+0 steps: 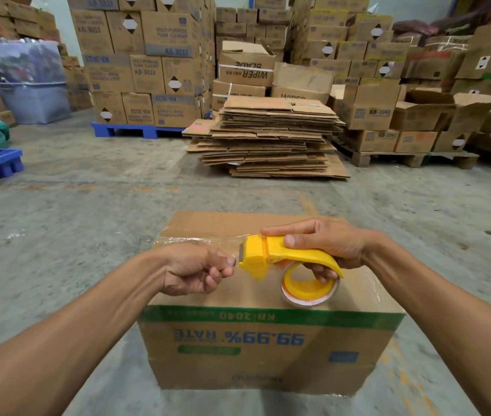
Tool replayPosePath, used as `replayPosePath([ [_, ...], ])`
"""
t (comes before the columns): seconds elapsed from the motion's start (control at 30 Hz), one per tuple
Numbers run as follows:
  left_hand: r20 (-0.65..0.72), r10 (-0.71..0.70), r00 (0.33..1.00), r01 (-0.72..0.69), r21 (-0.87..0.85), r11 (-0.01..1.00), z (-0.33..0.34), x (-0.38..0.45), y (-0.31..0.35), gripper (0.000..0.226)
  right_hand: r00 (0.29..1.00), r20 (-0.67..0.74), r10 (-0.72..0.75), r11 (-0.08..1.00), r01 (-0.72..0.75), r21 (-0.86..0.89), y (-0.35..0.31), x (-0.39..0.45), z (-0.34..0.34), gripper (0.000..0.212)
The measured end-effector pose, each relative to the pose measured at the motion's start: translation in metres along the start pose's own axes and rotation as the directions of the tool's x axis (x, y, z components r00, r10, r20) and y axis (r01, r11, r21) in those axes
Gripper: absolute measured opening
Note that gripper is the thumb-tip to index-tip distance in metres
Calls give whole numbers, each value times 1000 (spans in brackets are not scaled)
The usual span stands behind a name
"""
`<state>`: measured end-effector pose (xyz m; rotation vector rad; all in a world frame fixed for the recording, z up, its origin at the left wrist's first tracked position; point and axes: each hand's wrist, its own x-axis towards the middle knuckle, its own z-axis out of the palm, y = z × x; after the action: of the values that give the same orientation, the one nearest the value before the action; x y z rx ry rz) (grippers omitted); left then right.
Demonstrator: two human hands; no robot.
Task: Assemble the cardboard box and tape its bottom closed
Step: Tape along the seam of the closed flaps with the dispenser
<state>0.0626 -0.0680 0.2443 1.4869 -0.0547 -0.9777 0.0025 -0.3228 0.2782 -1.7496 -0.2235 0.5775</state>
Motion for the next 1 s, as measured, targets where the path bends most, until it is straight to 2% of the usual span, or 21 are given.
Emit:
replayPosePath([
  [0.1, -97, -2, 995, 4, 25, 1000, -41, -6, 1, 24, 999, -2, 32, 999, -32, -32, -2, -2, -3, 40],
  [0.2, -207, -20, 978, 16, -19, 1000, -87, -15, -12, 21, 997, -18, 73, 996, -74, -57, 6, -7, -9, 41],
  [0.33, -314, 101, 944, -60, 137, 989, -100, -12, -7, 21, 999, -2, 54, 969, -53, -240, 3, 7, -10, 52],
  [0.4, -420, 251, 872, -152, 254, 955, -99, -6, 6, 20, 999, -48, -4, 932, -14, -362, -8, 20, -11, 61],
  [0.5, -556, 470, 686, -289, 384, 877, -109, 6, 16, 17, 985, -132, -109, 885, 36, -464, -28, 46, -14, 50],
  [0.57, -623, 534, 572, -308, 440, 843, -120, 17, 11, 15, 981, -140, -133, 855, 42, -517, -38, 65, -15, 50],
  [0.63, -678, 538, 500, -295, 451, 842, -128, 28, 3, 13, 981, -143, -131, 826, 29, -563, -40, 86, -18, 52],
  [0.77, -725, 510, 462, -268, 434, 860, -140, 46, -14, 12, 982, -147, -120, 789, 5, -615, -31, 117, -20, 39],
  [1.0, -741, 498, 452, -298, 401, 866, -151, 72, -22, 12, 994, -92, -54, 774, -16, -633, -26, 133, -29, 37],
])
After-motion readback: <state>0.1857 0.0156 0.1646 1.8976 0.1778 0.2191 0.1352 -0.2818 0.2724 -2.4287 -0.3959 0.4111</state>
